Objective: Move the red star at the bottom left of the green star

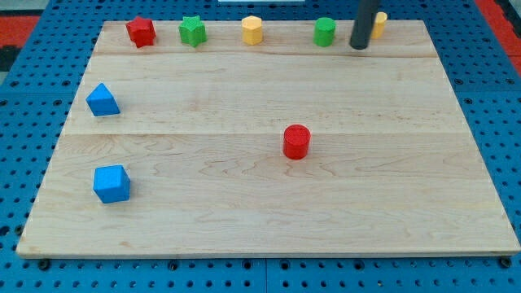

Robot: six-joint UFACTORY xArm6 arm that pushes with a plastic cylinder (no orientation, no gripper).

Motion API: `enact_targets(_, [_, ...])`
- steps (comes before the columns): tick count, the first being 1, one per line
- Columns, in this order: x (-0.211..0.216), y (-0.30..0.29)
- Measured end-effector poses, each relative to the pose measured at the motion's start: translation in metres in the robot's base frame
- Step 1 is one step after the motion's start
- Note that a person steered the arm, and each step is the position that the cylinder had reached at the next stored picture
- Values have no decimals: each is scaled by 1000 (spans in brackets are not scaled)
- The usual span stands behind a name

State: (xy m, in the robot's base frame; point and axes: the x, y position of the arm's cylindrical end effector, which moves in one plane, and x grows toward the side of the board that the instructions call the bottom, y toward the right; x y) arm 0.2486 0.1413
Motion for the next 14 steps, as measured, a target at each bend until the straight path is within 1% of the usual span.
enact_targets(1, [-19,-20])
enact_targets(2, [6,-20])
enact_targets(3, [40,-44])
enact_targets(4, [41,-70])
enact_targets(8, [41,-78])
enact_targets(9, [41,-131])
enact_targets(11, [24,-206])
enact_targets(13, [-27,-263])
enact_targets(14, [-18,-248])
